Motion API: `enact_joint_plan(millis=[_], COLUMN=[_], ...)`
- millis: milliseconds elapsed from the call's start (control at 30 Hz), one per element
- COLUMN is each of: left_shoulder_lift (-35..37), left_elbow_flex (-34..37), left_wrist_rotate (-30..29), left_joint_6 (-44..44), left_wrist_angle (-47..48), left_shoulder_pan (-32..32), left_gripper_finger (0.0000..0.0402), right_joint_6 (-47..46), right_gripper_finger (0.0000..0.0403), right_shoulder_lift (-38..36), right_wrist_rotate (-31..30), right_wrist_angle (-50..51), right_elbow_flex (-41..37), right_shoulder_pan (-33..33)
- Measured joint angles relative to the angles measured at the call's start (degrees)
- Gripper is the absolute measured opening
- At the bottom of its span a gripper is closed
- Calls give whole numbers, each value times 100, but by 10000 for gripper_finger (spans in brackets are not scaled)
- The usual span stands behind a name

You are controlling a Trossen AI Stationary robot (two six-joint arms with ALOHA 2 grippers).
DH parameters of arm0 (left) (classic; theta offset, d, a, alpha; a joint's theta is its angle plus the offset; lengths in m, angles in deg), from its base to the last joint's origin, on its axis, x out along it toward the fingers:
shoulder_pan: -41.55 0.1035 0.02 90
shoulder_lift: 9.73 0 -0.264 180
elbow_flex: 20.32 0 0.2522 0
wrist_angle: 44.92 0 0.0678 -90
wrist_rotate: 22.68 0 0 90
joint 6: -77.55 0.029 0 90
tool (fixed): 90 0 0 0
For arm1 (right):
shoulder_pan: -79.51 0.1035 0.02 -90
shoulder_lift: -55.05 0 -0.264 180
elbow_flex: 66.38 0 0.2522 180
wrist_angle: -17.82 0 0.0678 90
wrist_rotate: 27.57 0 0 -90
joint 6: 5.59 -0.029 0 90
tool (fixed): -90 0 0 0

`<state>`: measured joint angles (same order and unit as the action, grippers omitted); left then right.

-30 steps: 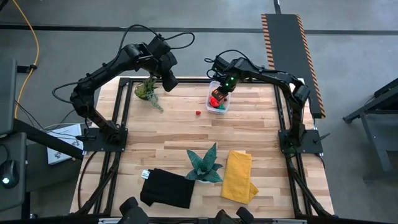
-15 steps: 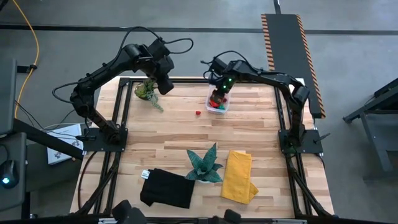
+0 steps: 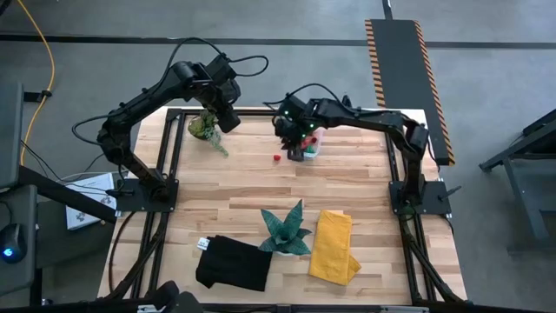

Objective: Pick and placing Produce into tupperware
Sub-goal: Put the raspberry into the transparent container

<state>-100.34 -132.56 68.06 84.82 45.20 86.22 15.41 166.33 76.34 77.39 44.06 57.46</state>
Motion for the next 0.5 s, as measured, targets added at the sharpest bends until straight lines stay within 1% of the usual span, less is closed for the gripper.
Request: enact_joint_plan(millis=[200,367,500], left_shoulder_lift=[86,246,425], left_elbow_flex=[0,0,0], left_wrist_rotate=[-34,-37,-40], left_joint_6=[-10,-54,-156], left_wrist_angle=[32,32,37], left_shoulder_pan=[0,82,123], left_gripper_finger=[0,0,0], right_joint_6=[519,670,756], right_gripper_finger=[105,105,108], right_shoulder_lift=[-2,28,140], right_wrist_rotate=[-526,-788,-850], right_wrist_angle=[-114,-196,-327], right_elbow_flex=[0,0,0], right_shoulder_pan=[311,378,371])
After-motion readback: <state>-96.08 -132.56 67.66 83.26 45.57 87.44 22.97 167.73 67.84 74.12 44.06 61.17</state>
